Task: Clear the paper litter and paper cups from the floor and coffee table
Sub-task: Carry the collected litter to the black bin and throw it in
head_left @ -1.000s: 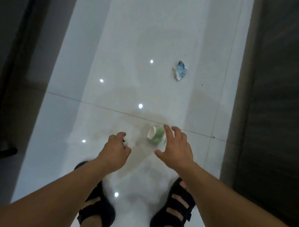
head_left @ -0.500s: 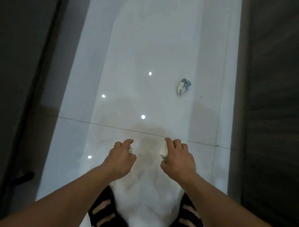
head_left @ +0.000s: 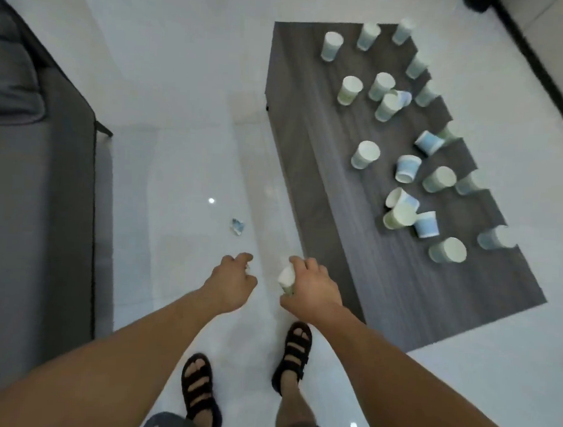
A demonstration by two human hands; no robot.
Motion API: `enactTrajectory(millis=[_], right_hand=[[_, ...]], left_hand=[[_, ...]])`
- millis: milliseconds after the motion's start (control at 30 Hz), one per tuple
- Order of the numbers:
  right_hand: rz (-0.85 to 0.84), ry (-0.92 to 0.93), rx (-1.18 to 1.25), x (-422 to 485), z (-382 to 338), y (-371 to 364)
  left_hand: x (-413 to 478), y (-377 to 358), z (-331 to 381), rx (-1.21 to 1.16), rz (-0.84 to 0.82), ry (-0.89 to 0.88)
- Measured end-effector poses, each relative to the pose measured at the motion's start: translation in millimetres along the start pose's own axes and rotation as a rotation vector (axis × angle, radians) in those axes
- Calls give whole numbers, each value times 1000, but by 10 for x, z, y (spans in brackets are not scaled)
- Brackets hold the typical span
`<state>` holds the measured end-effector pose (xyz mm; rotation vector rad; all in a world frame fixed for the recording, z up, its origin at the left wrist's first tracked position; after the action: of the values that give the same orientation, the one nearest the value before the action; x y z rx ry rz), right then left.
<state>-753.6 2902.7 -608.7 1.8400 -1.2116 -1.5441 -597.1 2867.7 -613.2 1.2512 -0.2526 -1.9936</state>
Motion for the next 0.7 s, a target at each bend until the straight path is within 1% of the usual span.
enactTrajectory(millis=[167,333,433,533,700], right_hand=[[49,-92,50,-985,415,504],[137,-292,239,-1903,1403,850],[189,-371,295,-2431,2116,1012],[286,-466,342,-3048,2913,1174],[392,-585,385,-3934,4044,1334]], left_hand=[[-639,-74,992,193,-43,-144],[-1100,-548,2045,380,-81,-306],[-1289,-1048,2728,506,-98,-370],[-1483,-1729,3472,595,-145,-434],[-1805,-2883,4578,676,-248,-589]])
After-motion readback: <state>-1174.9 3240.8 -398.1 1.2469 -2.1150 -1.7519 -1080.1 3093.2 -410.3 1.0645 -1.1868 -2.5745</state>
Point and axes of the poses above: each hand's wrist, its own x-axis towards the middle knuckle, its own y-axis out of the back of the hand, z = x × y, the point moved 9 cm from there along x, towards the middle knuckle, and after that the axes turned 4 degrees about y, right-handed, at the moved point
